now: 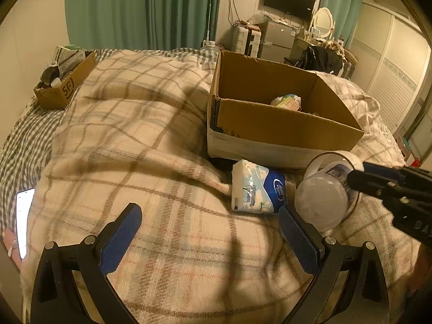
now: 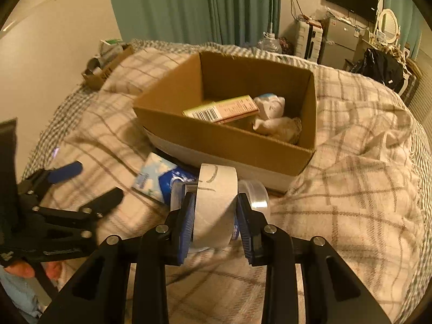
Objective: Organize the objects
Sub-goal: 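Grasp the white tape roll with the right tool, then grasp the blue-labelled floss container with the left tool while the right tool holds the tape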
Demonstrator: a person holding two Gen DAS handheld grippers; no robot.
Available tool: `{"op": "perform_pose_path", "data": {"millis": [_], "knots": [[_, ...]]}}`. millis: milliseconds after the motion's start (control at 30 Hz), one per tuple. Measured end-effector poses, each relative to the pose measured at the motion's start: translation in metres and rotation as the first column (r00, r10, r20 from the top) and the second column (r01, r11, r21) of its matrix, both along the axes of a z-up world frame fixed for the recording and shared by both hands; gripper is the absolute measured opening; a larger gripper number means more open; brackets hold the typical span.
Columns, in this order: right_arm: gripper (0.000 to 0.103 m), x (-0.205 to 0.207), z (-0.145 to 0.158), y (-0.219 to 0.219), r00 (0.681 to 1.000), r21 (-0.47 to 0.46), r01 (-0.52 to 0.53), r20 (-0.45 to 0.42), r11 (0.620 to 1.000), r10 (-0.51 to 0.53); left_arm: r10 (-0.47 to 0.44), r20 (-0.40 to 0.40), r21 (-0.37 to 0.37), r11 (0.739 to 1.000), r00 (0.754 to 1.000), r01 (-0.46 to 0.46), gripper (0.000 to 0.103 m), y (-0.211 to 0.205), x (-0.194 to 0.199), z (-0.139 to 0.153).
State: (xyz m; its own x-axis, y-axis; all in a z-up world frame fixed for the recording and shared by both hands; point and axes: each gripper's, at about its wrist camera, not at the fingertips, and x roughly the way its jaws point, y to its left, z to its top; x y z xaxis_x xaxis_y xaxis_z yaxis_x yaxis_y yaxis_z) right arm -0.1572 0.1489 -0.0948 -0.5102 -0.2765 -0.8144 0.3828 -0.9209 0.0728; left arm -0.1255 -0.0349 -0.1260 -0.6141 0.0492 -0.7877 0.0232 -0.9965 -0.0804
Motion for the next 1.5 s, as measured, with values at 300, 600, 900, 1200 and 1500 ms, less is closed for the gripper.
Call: {"op": "perform_pose_path", "data": {"millis": [300, 600, 900, 1200, 1500], "knots": [[0.030, 0.011, 0.034, -0.006, 0.997, -0.095, -0.077, -0.037, 0.993, 0.074, 0.003, -0.005, -0.005, 1.000, 1.000, -0.003, 0.103, 0.000, 0.005, 0.004], [0.030, 0.019, 0.036, -0.022, 0.993, -0.084, -0.115, -0.045, 0.990, 0.112, -0.030, -0.014, 0.001, 1.000, 0.999, 0.030, 0.103, 0.012, 0.005, 0.008], [0.029, 0.019, 0.040, -0.017, 0.993, -0.098, -0.109, -0.058, 0.989, 0.103, -0.170, -0.018, -0.028, 0.985, 0.985, 0.170, 0.103, 0.045, 0.005, 0.007], [0.029, 0.024, 0.064, 0.007, 0.991, -0.086, -0.047, -0.128, 0.995, 0.036, -0.080, -0.027, 0.092, 0.992, 0.996, 0.082, 0.103, 0.014, 0.006, 0.019], [0.029, 0.024, 0.074, 0.043, 0.978, 0.021, 0.081, -0.196, 0.996, -0.075, -0.127, -0.002, 0.078, 0.989, 0.992, 0.126, 0.103, 0.042, -0.005, 0.019]]}}
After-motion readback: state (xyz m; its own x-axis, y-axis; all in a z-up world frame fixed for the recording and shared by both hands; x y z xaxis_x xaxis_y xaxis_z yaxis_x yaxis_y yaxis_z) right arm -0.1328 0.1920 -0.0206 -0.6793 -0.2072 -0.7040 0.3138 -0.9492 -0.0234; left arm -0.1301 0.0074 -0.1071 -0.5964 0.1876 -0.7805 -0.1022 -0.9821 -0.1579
